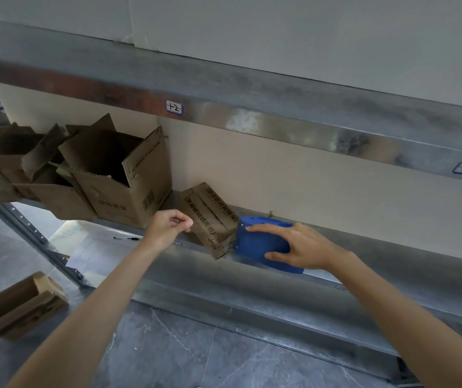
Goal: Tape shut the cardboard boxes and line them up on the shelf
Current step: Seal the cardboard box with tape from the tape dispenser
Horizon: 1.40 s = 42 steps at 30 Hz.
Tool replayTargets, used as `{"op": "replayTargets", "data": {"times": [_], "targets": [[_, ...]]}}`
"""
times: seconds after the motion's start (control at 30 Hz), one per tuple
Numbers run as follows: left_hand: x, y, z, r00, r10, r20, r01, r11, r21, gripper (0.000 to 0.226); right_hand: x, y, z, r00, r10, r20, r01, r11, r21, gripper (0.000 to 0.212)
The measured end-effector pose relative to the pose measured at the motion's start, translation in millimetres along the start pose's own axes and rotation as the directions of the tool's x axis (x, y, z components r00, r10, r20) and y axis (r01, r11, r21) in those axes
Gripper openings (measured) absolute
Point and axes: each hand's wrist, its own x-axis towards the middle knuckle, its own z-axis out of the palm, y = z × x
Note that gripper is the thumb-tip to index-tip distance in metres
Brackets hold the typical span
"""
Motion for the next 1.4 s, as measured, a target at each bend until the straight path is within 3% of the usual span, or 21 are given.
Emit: {"op": "replayTargets", "data": {"times": [0.2,0.43,0.87,1.1,1.23,1.4], "targets": [[-15.7,-20.5,2.4,0.995,-0.093,-0.047,0.085,0.985,-0.149,0.01,-14.4,22.8,-0.4,0.998,0.06,0.031,-0.057,0.994,-0.096,0.063],[-40.7,-27.4,46.5,0.989,-0.087,-0.117,0.054,0.965,-0.256,0.007,-28.6,43.6,5.8,0.991,0.121,0.057,-0.111,0.981,-0.158,0.063],[-35.0,-37.0,74.2,0.937,0.056,-0.346,-0.12,0.978,-0.168,0.026,-26.1,53.5,11.9,0.983,0.164,0.086,-0.149,0.977,-0.155,0.064],[-28.5,-45.5,87.6,0.919,0.143,-0.368,-0.19,0.977,-0.094,0.019,-23.2,56.8,16.2,0.981,0.178,0.079,-0.163,0.972,-0.172,0.065],[-26.3,-47.1,90.9,0.924,0.236,-0.303,-0.253,0.967,-0.018,0.053,-23.8,58.3,18.2,0.98,0.182,0.078,-0.169,0.973,-0.157,0.064],[-20.3,-52.7,95.0,0.906,0.334,-0.261,-0.32,0.942,0.097,0.037,-23.9,59.5,21.0,0.977,0.198,0.076,-0.184,0.969,-0.163,0.064]]}}
